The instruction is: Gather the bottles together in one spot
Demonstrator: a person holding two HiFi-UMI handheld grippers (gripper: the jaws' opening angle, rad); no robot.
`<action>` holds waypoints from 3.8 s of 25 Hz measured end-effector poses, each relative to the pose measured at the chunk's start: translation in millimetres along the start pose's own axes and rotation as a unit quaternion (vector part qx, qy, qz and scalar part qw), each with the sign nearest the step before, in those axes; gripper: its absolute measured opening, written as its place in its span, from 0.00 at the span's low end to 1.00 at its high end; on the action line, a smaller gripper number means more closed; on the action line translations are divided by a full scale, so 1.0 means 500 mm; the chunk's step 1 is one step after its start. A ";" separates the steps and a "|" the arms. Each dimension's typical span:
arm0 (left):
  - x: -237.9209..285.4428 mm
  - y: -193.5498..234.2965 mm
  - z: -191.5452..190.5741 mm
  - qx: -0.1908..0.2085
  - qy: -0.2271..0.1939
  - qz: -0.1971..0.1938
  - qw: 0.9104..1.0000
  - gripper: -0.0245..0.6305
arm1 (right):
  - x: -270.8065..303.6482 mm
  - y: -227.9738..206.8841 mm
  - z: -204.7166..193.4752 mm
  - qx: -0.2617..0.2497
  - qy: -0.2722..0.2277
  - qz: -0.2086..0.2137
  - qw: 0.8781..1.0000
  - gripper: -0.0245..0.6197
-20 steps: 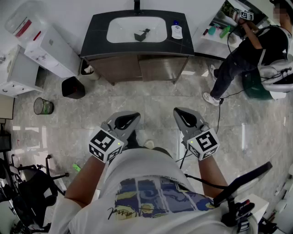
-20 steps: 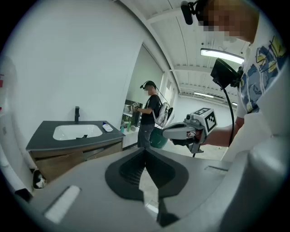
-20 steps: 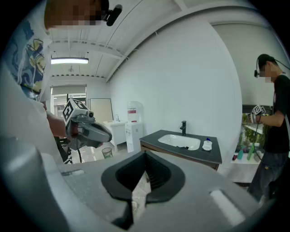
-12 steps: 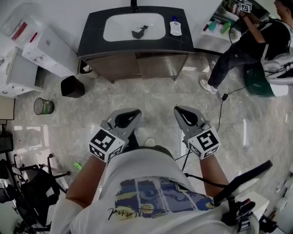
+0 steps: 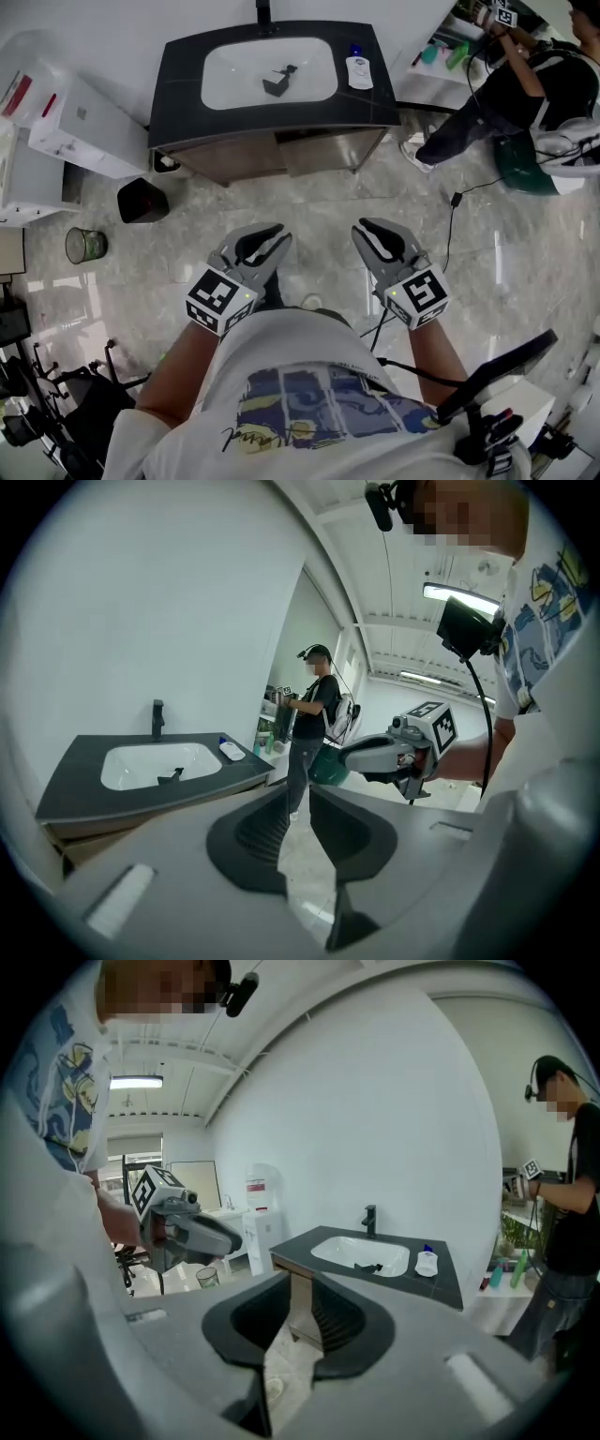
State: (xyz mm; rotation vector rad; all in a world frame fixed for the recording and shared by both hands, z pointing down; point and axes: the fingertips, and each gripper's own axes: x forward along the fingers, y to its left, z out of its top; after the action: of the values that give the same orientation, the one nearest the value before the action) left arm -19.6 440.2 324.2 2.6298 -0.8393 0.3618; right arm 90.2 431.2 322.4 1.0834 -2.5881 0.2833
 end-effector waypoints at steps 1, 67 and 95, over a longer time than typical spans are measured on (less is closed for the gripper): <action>0.005 0.028 0.014 0.004 -0.002 -0.006 1.000 0.15 | 0.027 -0.008 0.009 0.002 0.005 -0.005 1.000 0.15; 0.897 1.091 -0.200 0.045 0.461 0.086 0.882 0.34 | 0.597 -0.669 0.029 0.127 0.099 -0.047 0.986 0.18; 0.780 1.031 -0.113 0.100 0.351 0.094 0.926 0.16 | 0.632 -0.611 0.060 0.119 0.084 -0.014 0.989 0.18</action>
State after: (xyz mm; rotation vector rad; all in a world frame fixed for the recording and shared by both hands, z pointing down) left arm -26.3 -126.6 640.5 2.2974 -0.8172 1.4014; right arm 94.3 3.6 427.8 1.1185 -2.4316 0.6633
